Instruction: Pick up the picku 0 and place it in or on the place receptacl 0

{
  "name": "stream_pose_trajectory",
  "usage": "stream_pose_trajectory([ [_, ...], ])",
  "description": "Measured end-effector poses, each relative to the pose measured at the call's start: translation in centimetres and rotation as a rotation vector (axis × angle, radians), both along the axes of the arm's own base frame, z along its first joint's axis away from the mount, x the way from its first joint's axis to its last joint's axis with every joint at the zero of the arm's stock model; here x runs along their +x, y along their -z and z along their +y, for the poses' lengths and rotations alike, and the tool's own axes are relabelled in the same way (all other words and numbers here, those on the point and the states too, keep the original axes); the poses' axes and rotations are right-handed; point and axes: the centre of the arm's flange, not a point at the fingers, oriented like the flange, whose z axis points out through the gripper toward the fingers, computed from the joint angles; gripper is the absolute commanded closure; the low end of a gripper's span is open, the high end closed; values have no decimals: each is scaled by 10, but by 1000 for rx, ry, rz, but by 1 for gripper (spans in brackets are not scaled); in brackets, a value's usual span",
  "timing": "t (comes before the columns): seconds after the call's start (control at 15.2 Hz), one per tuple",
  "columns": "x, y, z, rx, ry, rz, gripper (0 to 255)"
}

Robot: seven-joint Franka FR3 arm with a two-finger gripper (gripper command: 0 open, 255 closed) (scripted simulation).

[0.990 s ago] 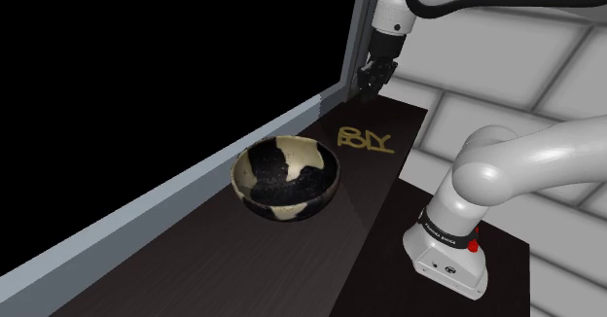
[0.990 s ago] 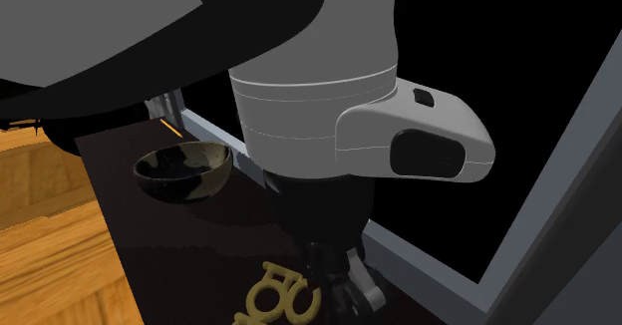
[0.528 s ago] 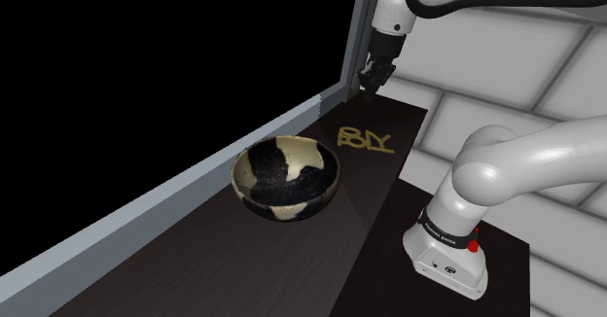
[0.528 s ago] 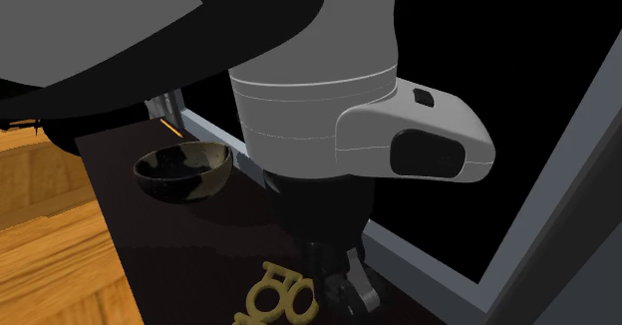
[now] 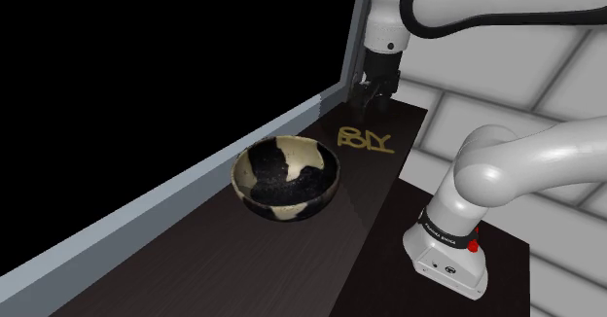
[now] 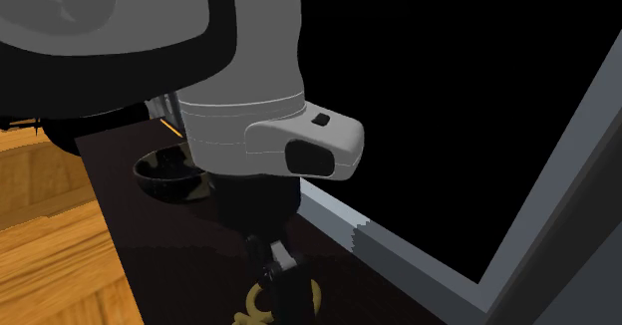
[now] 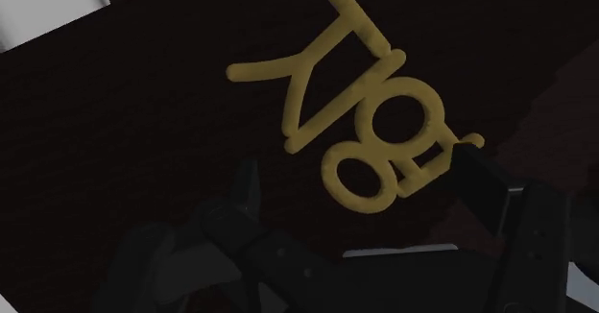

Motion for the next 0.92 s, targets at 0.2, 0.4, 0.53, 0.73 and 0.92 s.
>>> stream_pose_trajectory([
  [0.2,-12,14,32,-34,3,59,0],
  [0.4,-16,30,39,-44,5,75,0],
  [0.53,-18,41,39,-45,5,77,0],
  [0.73,-20,54,37,-45,5,78,0],
  [0.92,-21,58,36,-45,5,78,0],
])
